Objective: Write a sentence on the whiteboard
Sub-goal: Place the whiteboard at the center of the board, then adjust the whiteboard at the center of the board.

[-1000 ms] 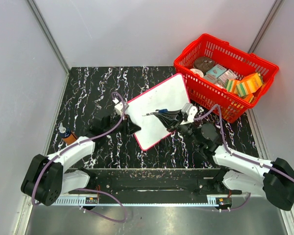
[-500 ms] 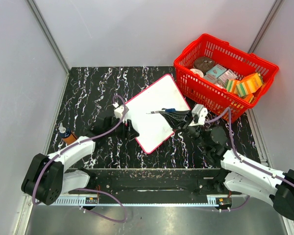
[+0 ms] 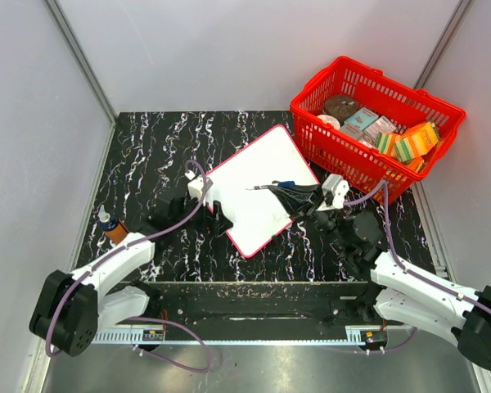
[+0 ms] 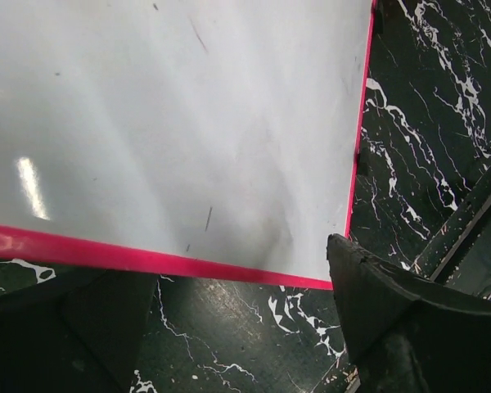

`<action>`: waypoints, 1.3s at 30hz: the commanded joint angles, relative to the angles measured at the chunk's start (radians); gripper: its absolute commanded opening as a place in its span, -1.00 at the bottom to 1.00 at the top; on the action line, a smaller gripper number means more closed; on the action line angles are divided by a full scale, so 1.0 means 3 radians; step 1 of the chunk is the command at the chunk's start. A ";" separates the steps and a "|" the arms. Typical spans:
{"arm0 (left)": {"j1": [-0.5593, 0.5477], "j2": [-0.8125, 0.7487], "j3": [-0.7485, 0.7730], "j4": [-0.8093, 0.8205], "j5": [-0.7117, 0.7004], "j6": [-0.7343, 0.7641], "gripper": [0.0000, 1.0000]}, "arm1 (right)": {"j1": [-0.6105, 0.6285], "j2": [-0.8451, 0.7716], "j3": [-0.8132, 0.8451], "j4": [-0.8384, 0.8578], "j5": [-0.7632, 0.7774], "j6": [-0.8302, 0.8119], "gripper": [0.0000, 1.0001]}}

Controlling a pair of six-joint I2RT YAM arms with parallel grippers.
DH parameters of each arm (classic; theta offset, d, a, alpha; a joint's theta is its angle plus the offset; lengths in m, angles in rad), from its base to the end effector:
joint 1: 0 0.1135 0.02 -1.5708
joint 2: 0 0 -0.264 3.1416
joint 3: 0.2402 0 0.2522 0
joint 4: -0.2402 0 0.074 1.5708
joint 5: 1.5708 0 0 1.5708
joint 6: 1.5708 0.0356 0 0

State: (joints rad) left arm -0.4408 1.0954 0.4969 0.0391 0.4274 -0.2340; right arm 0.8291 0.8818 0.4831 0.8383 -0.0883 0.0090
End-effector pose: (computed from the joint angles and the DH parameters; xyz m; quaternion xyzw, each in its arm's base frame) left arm 0.1977 -0.1096 0.2033 0.1904 0.8398 -0.3318 0.3853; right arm 0.1330 0.1498 0.3241 -0.2476 0.4762 0.3648 0.7608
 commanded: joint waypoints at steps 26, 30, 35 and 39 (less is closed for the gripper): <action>-0.0126 -0.1345 0.0884 -0.2062 -0.1685 -0.0627 0.98 | 0.0023 -0.0255 0.0041 -0.0115 0.0039 -0.0009 -1.00; -0.0131 -0.1035 0.1370 -0.2288 -0.1910 -0.0488 0.98 | 0.0018 -0.0270 0.0077 -0.0196 0.0013 -0.0015 -1.00; -0.0126 -0.0589 0.2055 -0.2365 -0.1768 -0.0136 0.98 | 0.0018 -0.0388 0.0133 -0.0396 0.0008 -0.0009 -1.00; -0.0121 -0.0145 0.2521 -0.2396 -0.1620 0.0120 0.98 | 0.0018 -0.0495 0.0143 -0.0580 0.0018 -0.0122 -1.00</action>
State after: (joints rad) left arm -0.4763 0.9676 1.1275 -0.6643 -0.0845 -0.3069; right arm 0.8291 0.7696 0.4828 0.7021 -0.0898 -0.0013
